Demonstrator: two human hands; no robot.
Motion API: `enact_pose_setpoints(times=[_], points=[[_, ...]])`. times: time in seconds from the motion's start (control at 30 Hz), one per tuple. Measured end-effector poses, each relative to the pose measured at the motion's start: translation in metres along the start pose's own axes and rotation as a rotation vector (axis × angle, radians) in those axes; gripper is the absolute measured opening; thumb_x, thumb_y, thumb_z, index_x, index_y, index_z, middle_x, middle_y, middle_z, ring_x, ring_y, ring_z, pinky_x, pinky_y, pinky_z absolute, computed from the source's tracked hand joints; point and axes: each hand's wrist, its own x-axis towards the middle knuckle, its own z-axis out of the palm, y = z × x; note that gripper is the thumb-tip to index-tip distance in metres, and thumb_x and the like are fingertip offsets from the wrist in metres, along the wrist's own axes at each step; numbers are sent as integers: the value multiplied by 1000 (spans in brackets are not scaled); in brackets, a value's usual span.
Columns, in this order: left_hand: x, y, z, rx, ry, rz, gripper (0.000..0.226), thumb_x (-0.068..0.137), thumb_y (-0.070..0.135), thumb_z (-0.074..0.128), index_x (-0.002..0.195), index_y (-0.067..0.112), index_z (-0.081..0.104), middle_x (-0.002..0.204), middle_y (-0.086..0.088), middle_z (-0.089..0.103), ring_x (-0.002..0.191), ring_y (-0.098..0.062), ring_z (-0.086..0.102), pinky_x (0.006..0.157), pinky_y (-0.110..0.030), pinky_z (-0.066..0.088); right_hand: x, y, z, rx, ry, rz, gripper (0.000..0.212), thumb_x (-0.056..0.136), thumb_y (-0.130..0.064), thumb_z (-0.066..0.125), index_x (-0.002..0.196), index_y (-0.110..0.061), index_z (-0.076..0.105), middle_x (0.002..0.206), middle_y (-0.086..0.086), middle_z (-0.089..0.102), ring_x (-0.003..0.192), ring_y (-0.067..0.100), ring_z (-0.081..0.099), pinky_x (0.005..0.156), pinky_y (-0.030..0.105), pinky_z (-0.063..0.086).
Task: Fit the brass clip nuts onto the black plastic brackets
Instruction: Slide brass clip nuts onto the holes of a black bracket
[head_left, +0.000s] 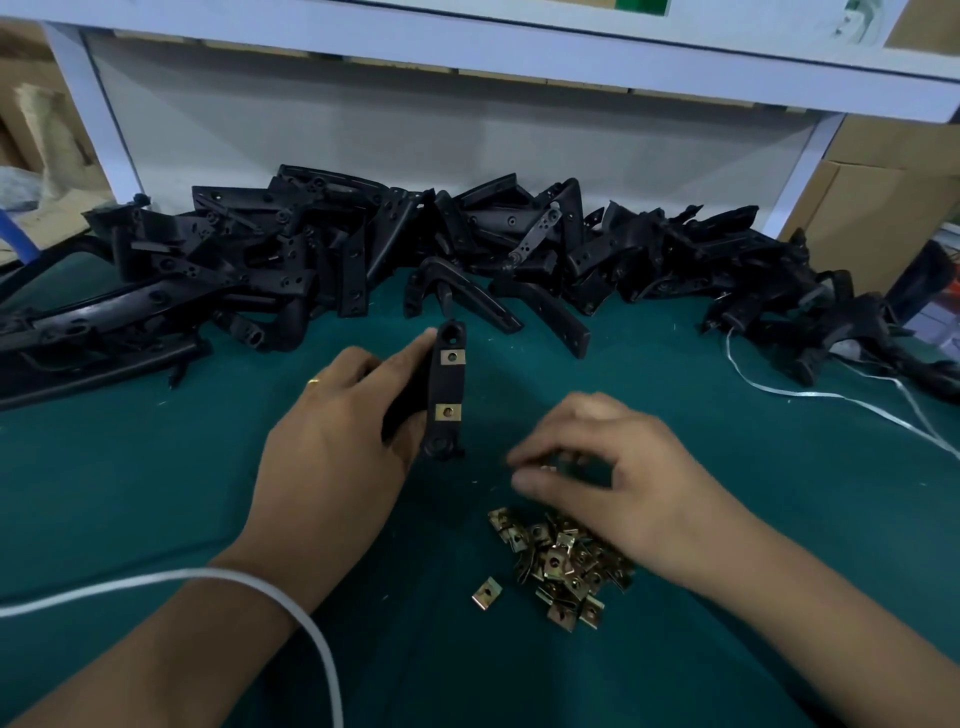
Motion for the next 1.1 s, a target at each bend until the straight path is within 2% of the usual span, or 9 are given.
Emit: enact_pose_setpoints(times=[0.13,0.27,0.33,0.43,0.53,0.67,0.77,0.87,1.1], points=[[0,0,4,22,-6,0,61,94,35,70,149,46,47,103,13,52,88,-14,50,63,-35,46,0,-3,10,-173,-94,-33,30,83,-66,72,102,-45,80,99,-19,58,108,8,54,89,27,48],[0,0,4,27,-3,-8,60,93,35,72,147,46,47,101,12,52,88,-17,52,62,-35,47,2,-7,10,-148,-119,-68,11,87,-48,81,92,-38,78,100,-18,59,108,9,56,90,23,45],[0,0,4,29,-11,-5,60,93,35,72,147,46,47,102,11,53,89,-18,54,63,-38,51,1,-7,9,-68,-140,-49,9,89,-39,82,91,-36,74,102,-16,64,108,11,59,90,23,45],[0,-1,3,22,-20,-3,60,93,36,69,147,46,46,101,12,53,89,-17,55,63,-39,53,1,-8,7,163,-137,86,10,92,-32,80,93,-33,71,98,-8,73,90,12,66,79,33,53],[-1,0,3,18,-13,-4,58,94,37,68,147,47,47,100,13,53,88,-16,54,63,-38,52,2,-8,5,396,-70,137,23,92,-16,81,93,-31,64,97,3,76,83,36,64,75,45,54],[0,1,3,19,-20,-4,59,94,36,70,148,47,47,100,13,53,87,-15,52,63,-36,50,3,-6,3,473,-20,114,35,82,-7,89,98,-28,67,93,2,75,76,13,63,72,25,55],[0,1,2,15,-40,-3,60,94,35,70,147,47,47,99,13,52,87,-16,54,63,-37,51,4,-7,1,541,27,126,24,75,-14,90,95,-21,78,87,6,77,74,18,67,72,22,57],[0,2,1,2,-66,18,62,93,32,69,148,48,45,100,13,52,87,-16,53,63,-39,53,5,-8,0,636,101,133,21,76,-13,85,96,-17,82,84,13,79,76,24,77,73,27,62],[-1,14,-4,19,-31,93,56,93,45,53,149,43,45,101,11,56,80,-19,60,57,-42,56,5,-14,11,838,123,150,24,86,-2,72,108,-7,79,93,23,78,82,35,79,75,34,65]])
